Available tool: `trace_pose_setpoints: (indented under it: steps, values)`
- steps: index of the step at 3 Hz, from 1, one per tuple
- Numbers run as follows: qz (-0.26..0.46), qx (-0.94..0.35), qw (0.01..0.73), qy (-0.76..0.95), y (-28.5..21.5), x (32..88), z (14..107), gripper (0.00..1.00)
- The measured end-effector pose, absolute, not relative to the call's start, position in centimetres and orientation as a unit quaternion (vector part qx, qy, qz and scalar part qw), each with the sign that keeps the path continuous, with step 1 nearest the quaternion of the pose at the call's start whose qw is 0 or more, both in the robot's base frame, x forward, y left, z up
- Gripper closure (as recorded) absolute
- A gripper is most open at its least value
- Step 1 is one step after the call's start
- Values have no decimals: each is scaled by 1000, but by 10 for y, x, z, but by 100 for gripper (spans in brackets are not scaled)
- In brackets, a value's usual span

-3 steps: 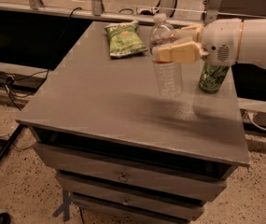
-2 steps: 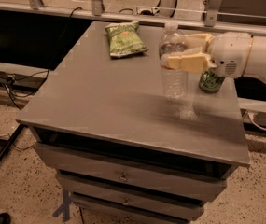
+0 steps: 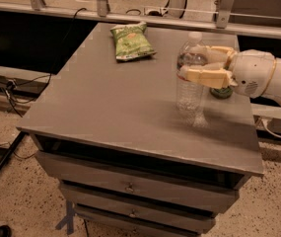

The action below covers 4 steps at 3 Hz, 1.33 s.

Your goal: Place water bottle upright

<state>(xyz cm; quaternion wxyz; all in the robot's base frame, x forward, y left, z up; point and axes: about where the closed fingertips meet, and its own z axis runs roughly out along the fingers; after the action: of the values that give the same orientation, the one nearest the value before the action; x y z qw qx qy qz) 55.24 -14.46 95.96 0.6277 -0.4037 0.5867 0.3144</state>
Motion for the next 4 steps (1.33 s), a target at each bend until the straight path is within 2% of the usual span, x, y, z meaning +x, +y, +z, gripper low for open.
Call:
trace_pose_setpoints:
  steps: [1,2,4]
  values:
    - [323,-394,629,586,-152,549,954,100]
    - [332,-386,629,588,-161,543,946,84]
    - [337,-370,633,591,-176,531,928,37]
